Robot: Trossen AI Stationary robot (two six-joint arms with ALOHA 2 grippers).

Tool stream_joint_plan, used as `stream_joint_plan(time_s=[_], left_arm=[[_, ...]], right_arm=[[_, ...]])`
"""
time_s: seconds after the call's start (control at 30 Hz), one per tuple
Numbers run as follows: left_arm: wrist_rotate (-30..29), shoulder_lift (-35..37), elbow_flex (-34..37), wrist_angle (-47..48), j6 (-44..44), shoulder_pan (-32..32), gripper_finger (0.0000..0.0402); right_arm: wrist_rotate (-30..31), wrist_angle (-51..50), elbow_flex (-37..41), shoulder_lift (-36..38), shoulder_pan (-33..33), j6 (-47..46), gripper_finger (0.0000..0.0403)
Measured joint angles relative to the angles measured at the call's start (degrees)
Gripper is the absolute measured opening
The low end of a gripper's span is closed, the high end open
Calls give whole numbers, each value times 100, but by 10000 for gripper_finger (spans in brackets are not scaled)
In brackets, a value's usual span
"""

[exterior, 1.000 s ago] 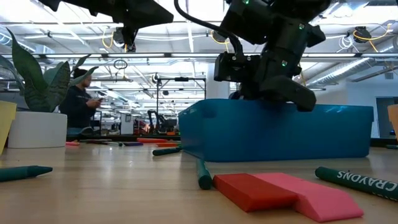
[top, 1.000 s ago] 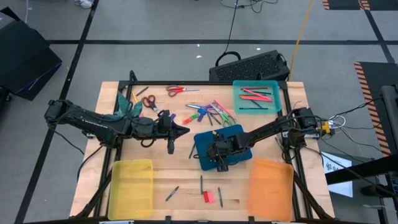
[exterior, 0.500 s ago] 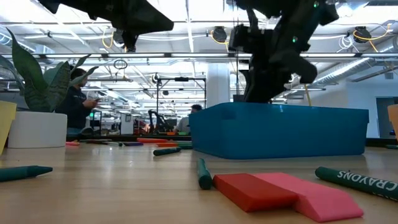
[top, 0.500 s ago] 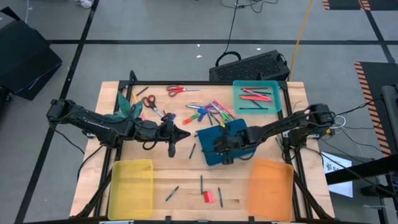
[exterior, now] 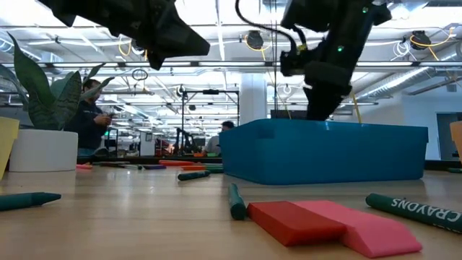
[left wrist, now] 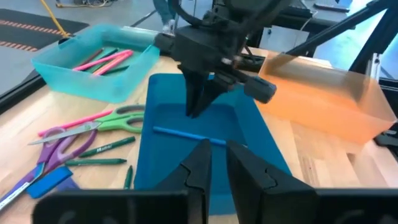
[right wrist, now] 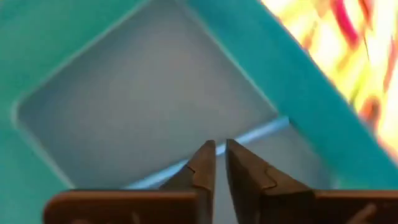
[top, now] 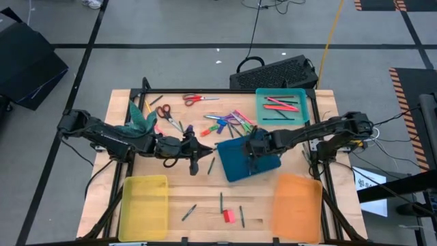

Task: Sort crayons/erasers/pens/pencils in bins
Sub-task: Put the blue pencil into the green bin

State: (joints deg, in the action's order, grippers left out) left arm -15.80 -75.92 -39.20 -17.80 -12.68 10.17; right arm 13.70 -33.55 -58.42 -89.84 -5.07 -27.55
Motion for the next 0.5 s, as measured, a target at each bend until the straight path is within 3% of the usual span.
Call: stream_joint_plan(time_s=[0.07,0.2,0.5], left_arm=[[-27,0,0,-25,26,-2,53],[-80,0,0,-28,34,-18,54],[-78,0,0,30,-8,-17,54]], right_arm=[[155,-78,40,4,-1,-977,58],[292,83,171,8,4,-1972,100],[327,600,276,-609,-3,-3106,145]])
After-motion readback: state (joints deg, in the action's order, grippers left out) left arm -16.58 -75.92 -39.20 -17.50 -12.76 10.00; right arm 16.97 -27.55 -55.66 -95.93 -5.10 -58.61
